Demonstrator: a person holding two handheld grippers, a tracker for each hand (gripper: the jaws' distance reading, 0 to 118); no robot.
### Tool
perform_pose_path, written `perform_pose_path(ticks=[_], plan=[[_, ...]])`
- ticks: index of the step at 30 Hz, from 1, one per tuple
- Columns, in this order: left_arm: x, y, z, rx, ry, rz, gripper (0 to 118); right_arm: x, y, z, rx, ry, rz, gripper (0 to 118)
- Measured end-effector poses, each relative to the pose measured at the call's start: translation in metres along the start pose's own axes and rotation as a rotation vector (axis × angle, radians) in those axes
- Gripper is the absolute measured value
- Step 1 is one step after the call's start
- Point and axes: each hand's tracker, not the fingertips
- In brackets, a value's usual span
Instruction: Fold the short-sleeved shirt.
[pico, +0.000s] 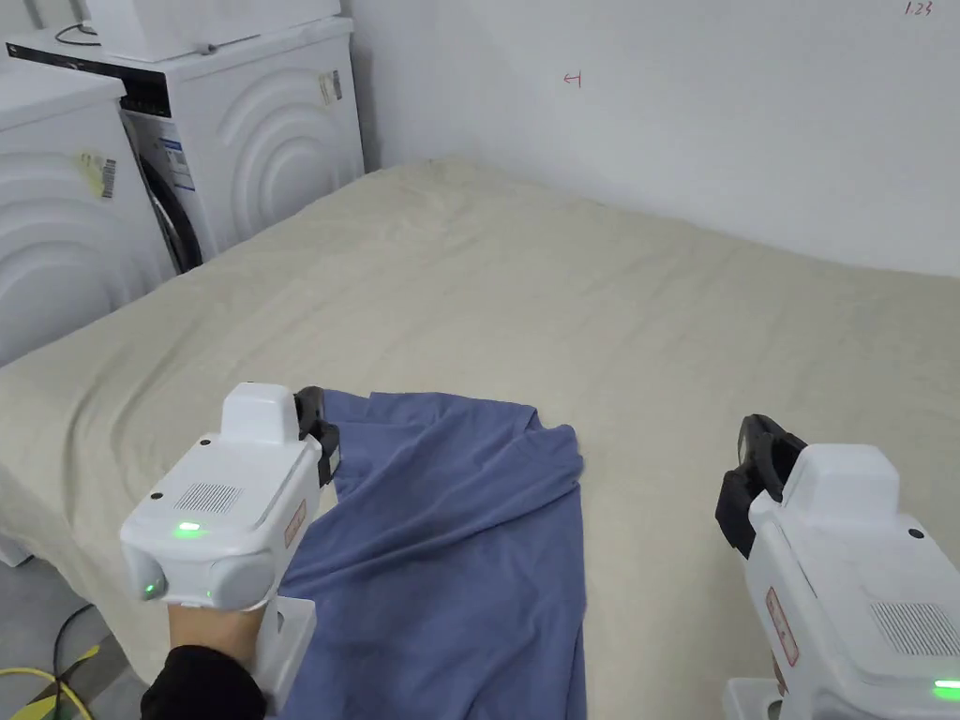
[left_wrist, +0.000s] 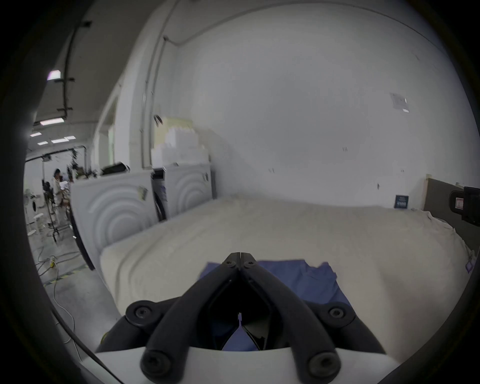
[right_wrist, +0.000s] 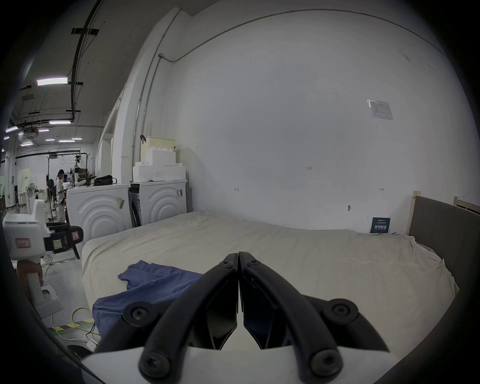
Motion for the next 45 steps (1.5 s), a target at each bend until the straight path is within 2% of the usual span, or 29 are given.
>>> perform_pose_path(ticks=[3, 4, 6, 8, 9, 10, 11, 22, 23, 24, 25, 27, 28, 29, 34, 36, 42, 45], plan=[[0.006, -0.004, -0.039, -0.135, -0.073, 0.000, 2, 0.009, -0.004, -0.008, -0.018, -0.017, 0.006, 0], [0.009, -0.008, -0.052, -0.156, -0.074, 0.013, 8, 0.013, -0.007, -0.013, -0.025, -0.022, 0.008, 0], [0.015, -0.012, -0.077, -0.273, -0.089, 0.022, 39, 0.019, -0.011, -0.018, -0.037, -0.034, 0.012, 0], [0.021, -0.022, -0.100, -0.362, -0.096, 0.018, 82, 0.029, -0.018, -0.025, -0.050, -0.045, 0.020, 0], [0.024, -0.027, -0.112, -0.411, -0.107, 0.016, 97, 0.034, -0.022, -0.028, -0.056, -0.050, 0.023, 0], [0.026, -0.033, -0.123, -0.454, -0.107, 0.019, 107, 0.038, -0.024, -0.030, -0.062, -0.056, 0.025, 0], [0.028, -0.038, -0.131, -0.496, -0.104, 0.015, 111, 0.040, -0.026, -0.032, -0.068, -0.060, 0.026, 0], [0.058, -0.108, -0.183, -0.750, -0.126, -0.124, 109, 0.073, -0.052, -0.038, -0.137, -0.114, 0.027, 0], [0.059, -0.111, -0.184, -0.770, -0.125, -0.130, 102, 0.075, -0.053, -0.037, -0.140, -0.118, 0.027, 0], [0.060, -0.113, -0.184, -0.777, -0.132, -0.130, 89, 0.076, -0.053, -0.035, -0.142, -0.122, 0.025, 0], [0.058, -0.110, -0.181, -0.767, -0.191, -0.084, 80, 0.078, -0.054, -0.033, -0.145, -0.128, 0.025, 0], [0.061, -0.106, -0.179, -0.770, -0.159, -0.092, 59, 0.082, -0.055, -0.031, -0.150, -0.136, 0.022, 0], [0.061, -0.104, -0.178, -0.762, -0.174, -0.095, 36, 0.085, -0.055, -0.028, -0.152, -0.142, 0.018, 0], [0.062, -0.103, -0.178, -0.756, -0.186, -0.103, 1, 0.086, -0.055, -0.026, -0.154, -0.145, 0.014, 0], [0.070, -0.089, -0.161, -0.742, -0.179, -0.142, 0, 0.092, -0.048, -0.010, -0.143, -0.165, 0.004, 0], [0.068, -0.077, -0.149, -0.676, -0.199, -0.110, 0, 0.097, -0.044, -0.001, -0.134, -0.175, -0.003, 0], [0.060, -0.018, -0.108, -0.527, -0.257, 0.097, 0, 0.115, -0.031, 0.037, -0.101, -0.210, -0.014, 0], [0.074, 0.013, -0.088, -0.456, -0.290, 0.067, 0, 0.131, -0.027, 0.060, -0.079, -0.242, -0.019, 0]])
